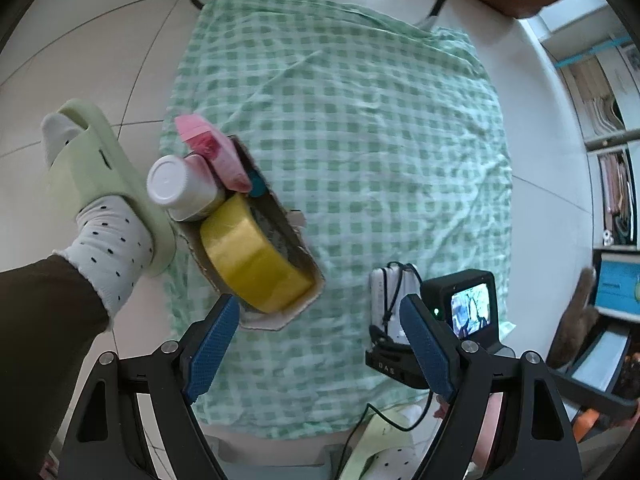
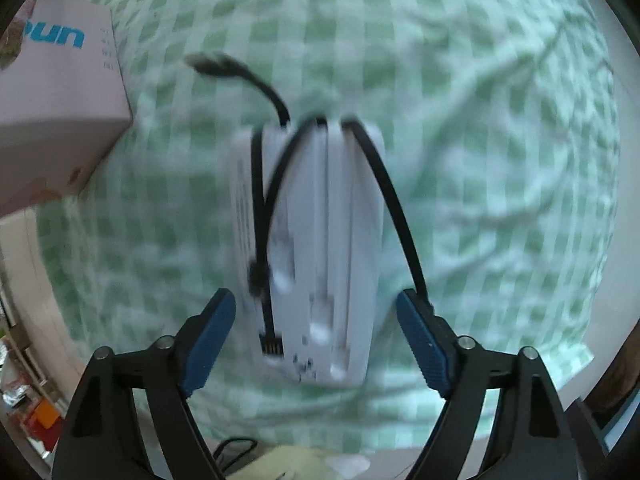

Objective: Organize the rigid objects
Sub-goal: 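Lift the white power bank with the right gripper and carry it toward the box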

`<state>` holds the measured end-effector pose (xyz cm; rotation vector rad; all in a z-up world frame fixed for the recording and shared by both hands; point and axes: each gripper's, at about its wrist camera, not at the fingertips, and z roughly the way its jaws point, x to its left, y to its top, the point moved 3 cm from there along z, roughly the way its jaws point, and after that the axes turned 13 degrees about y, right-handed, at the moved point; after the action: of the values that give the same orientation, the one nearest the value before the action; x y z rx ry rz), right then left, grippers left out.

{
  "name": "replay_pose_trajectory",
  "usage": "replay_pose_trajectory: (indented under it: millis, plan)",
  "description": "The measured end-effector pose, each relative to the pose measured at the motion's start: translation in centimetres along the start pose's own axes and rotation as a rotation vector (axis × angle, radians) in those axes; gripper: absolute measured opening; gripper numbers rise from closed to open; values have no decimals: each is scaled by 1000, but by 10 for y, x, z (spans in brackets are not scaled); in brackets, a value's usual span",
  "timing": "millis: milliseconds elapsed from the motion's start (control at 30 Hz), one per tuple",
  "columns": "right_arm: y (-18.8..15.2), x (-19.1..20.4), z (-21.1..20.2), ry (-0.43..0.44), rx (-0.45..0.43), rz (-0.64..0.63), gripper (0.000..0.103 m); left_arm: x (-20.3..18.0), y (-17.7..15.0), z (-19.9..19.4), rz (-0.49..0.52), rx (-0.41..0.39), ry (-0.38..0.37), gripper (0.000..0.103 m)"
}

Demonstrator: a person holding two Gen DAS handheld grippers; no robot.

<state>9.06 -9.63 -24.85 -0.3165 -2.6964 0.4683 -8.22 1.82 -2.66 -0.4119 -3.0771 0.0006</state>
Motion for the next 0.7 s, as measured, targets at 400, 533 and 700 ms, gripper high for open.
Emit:
replay_pose_trajectory:
  millis: [400, 533, 700]
  plan:
    - [30, 31, -9, 103, -114, -56, 70, 30, 2, -5, -117, -3, 43, 82]
    - [39, 31, -45, 271, -223, 36, 70, 36, 6, -16, -161, -31, 34, 82]
    - [38, 36, -78, 391, -332, 23, 70, 52, 8, -33, -209, -71, 25, 82]
